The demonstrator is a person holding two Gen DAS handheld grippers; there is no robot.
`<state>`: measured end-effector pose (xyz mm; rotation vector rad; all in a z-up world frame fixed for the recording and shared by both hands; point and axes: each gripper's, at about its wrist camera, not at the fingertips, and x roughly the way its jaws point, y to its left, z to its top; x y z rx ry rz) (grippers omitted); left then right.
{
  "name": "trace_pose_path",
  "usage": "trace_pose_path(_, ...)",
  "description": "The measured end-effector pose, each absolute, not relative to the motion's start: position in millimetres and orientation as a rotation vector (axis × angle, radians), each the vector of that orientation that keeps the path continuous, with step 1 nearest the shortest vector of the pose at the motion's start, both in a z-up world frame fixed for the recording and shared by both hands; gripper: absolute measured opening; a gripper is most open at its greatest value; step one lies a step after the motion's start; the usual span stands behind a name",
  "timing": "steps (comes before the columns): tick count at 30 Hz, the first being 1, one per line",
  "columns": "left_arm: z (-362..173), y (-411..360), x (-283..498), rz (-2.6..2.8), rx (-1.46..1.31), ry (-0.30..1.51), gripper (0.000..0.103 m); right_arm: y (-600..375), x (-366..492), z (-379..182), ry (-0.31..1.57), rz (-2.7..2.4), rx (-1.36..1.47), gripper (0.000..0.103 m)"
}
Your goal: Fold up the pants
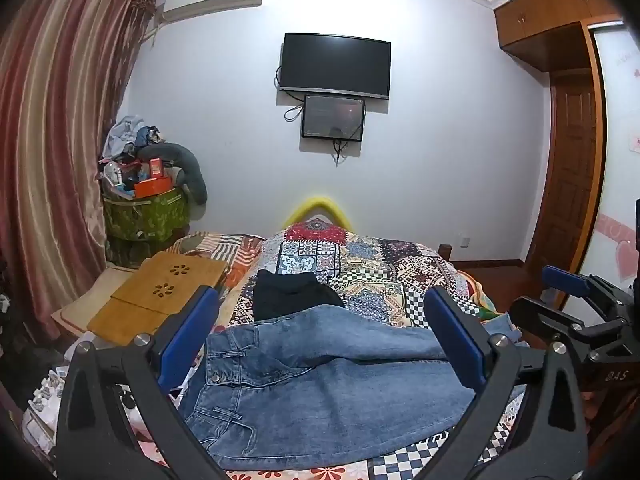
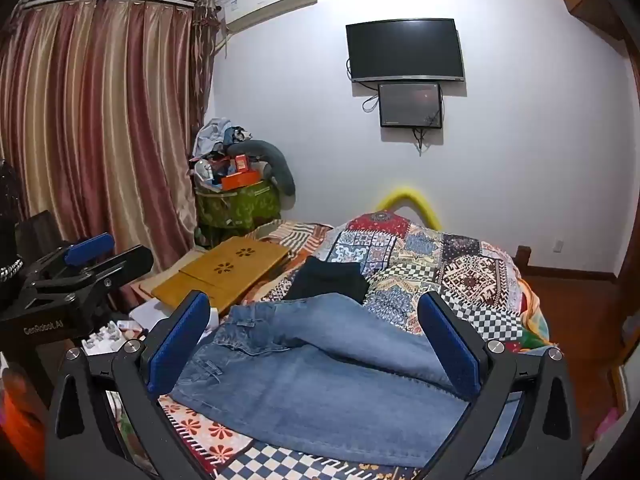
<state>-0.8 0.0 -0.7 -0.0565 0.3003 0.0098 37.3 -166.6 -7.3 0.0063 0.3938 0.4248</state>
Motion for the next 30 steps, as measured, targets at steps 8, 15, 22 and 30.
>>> trace_pose_path(8,-1.2,1.7,4.8,0.018,-0.077,0.327,0.103,-170.0,38.6,-5.2,0.392,0.42,0.004,0.103)
trace_pose_path(15,-3.7,6.1,4.7,0.021,-0.088,0.317,0.103,-169.3,38.5,-11.0,0.381,0.418,-0.003,0.103)
trace_pose_path(22,-3.9,4.4,3.9,0.025,-0.086,0.314,0.103,-169.7,35.0,-9.1,0.377,0.413,-0.004,0.103)
trace_pose_path(30,-3.3,1.8,3.9,0.019,-0.08,0.309,0.103,-173.8,34.5,-6.7,0.378,0.412,-0.001,0.103)
